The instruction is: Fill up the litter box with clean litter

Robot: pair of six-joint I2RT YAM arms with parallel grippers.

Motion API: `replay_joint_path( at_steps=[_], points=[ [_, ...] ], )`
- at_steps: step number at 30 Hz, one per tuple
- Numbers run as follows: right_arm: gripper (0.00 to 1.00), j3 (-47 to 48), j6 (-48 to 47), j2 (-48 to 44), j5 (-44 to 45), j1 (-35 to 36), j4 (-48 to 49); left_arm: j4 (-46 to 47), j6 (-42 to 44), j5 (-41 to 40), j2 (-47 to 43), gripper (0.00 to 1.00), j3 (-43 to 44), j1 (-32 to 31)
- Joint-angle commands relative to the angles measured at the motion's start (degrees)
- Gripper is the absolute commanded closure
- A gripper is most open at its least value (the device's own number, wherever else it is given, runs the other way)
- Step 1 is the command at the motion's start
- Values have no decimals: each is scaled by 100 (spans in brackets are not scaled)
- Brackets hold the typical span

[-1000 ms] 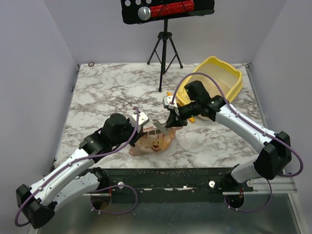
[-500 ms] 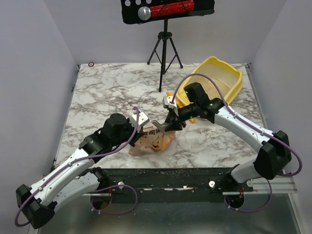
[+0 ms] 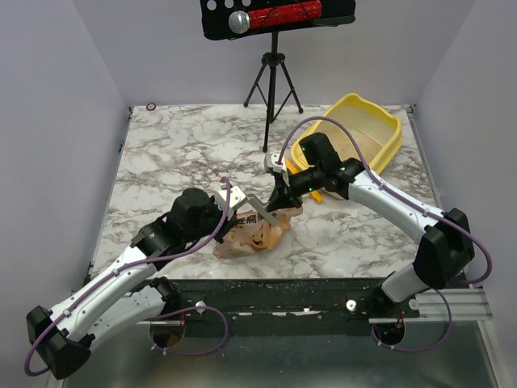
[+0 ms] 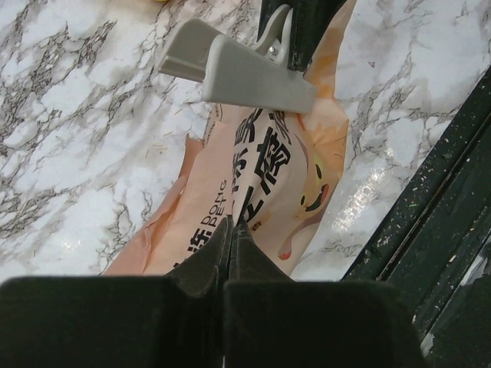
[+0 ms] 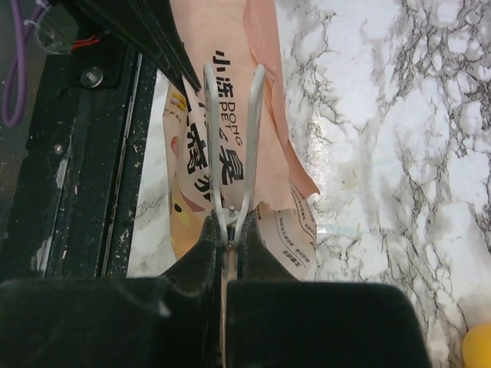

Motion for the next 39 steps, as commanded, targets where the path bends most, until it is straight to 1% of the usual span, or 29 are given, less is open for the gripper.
replay_joint_path(
  at_steps=[1,7,8,13,25,34,35,38,39],
  points=[
    [100,537,-302,78,715,23,-1081,245,-22,-161,-158,100,49,25],
    [100,1846,-697,368,1533,146,-2680,210,-40,-187,-272,100,75,34],
    [100,1944,-724,438,1604,172,-2892,209,-40,-179,-298,100,75,25],
    [100,1919,-706,535,1858,365,-3113,236,-66,-178,-430,100,58,16],
    [100,1181,-566,693,2166,866,-2876,210,-101,-301,-474,100,75,16],
    [100,820,-364,737,2281,955,-2437,192,-110,-328,-439,100,75,16],
    [99,794,-346,746,2272,946,-2393,200,-110,-328,-430,100,75,16],
    [81,750,-206,746,2343,946,-2261,218,-110,-319,-421,99,67,16],
    [79,759,-171,746,2343,946,-2244,218,-110,-319,-421,99,67,25]
  ],
)
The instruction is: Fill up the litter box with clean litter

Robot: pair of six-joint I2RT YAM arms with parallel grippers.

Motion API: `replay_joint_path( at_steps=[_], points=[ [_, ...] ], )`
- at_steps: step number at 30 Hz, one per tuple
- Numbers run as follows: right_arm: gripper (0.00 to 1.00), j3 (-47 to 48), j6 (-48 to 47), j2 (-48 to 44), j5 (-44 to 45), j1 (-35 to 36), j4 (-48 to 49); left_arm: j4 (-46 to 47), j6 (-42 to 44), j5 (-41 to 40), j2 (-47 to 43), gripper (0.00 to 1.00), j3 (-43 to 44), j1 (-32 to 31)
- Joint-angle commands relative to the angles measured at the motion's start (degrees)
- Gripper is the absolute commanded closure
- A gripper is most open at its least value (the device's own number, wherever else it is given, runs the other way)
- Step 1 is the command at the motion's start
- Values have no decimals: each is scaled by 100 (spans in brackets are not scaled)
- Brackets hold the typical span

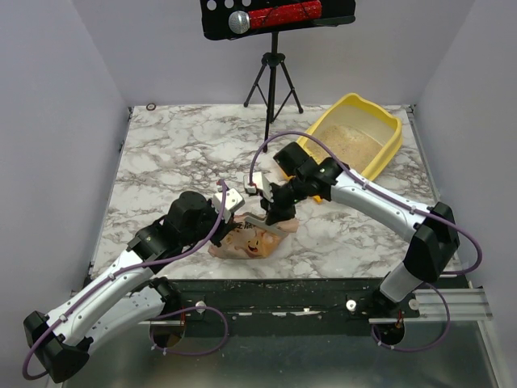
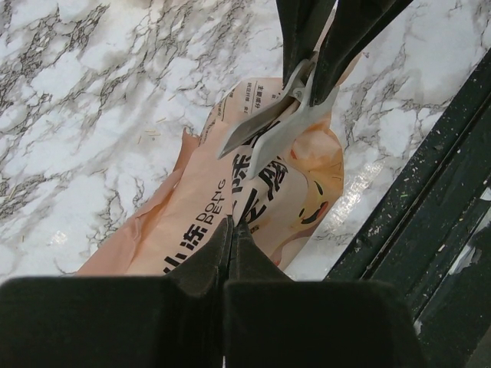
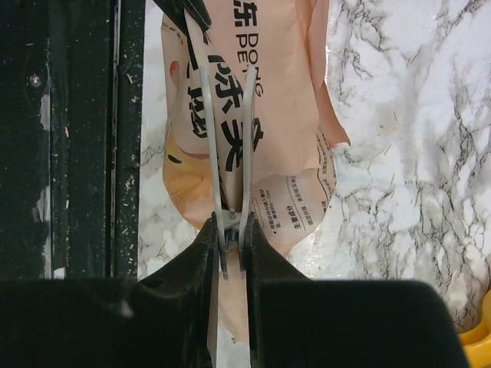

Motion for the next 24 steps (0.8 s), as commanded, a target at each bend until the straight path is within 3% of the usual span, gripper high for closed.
replay_joint_path(
  at_steps=[1,6,9,14,16,17,19,24],
  points=[
    [79,-262,269,193,472,30,-294,470,-5,-293,-176,99,104,27],
    [66,-315,330,140,489,30,-250,478,-5,-337,-150,95,104,27],
    [59,-394,401,62,524,30,-118,478,-5,-328,-142,87,104,27],
    [49,-359,550,-140,796,30,163,505,-5,-328,-141,85,77,27],
    [40,-315,612,-290,893,30,260,505,12,-293,-141,84,86,27],
    [30,-297,647,-360,954,30,321,513,4,-293,-141,83,77,27],
    [1,-280,735,-544,1121,30,462,522,4,-284,-141,81,69,36],
    [0,-280,1121,-1107,1657,30,883,583,30,-267,-185,73,69,27]
  ],
)
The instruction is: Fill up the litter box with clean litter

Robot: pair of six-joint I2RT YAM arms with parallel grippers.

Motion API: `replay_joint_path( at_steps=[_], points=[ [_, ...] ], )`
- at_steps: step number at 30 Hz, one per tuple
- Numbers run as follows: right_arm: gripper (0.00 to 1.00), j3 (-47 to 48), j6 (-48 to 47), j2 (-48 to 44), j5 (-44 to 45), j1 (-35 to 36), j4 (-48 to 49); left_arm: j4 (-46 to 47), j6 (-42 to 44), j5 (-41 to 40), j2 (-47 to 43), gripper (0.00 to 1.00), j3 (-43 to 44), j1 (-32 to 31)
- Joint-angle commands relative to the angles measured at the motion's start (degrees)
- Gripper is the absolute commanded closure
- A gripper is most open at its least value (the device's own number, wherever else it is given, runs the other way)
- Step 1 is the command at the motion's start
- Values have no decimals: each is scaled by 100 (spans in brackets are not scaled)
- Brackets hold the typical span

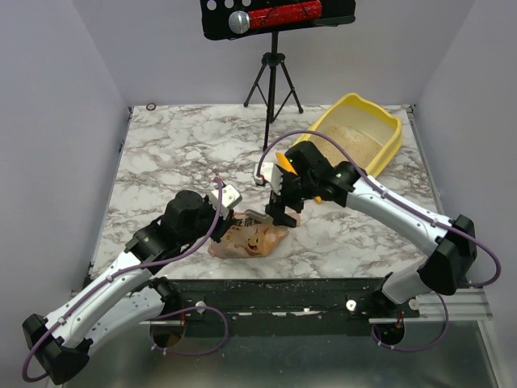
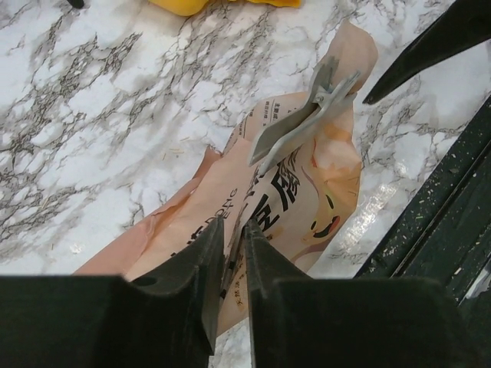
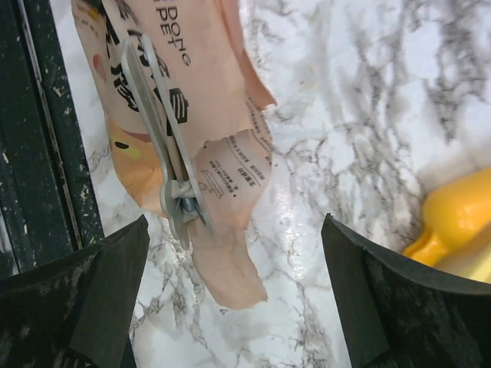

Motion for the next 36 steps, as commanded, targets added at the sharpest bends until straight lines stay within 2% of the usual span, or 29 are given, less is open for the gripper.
replay_joint_path(
  at_steps=[1,3,7,9,13,15,16,17,22,28,32,36],
  points=[
    [0,51,487,-661,648,8,602,350,24,-96,-141,70,69,14],
    [0,-2,742,-907,929,8,865,394,32,-131,-203,62,51,14],
    [0,-11,1383,-1242,1666,8,1226,403,94,-79,-282,56,104,23],
    [0,41,1647,-1304,2079,17,1279,359,155,-34,-291,49,182,14],
    [0,-20,2183,-1470,2722,8,1499,183,243,-490,-239,39,507,14],
    [0,-46,2420,-1611,2749,8,1587,131,243,-684,-168,28,709,14],
    [0,-81,2613,-1664,2801,8,1726,113,217,-868,-125,18,806,14],
    [0,-99,2772,-1708,2819,8,1780,113,182,-939,-98,1,903,32],
    [0,-81,4213,-1866,4144,8,1982,139,-64,-1624,201,1,1299,14],
    [0,-432,4128,-2156,4481,8,2246,710,-64,-2074,385,1,1290,32],
    [0,-749,3917,-2367,4832,17,2386,667,-64,-2108,587,1,1431,23],
    [0,-680,3969,-2429,5393,8,2475,754,-56,-2407,570,1,1379,23]
  ],
)
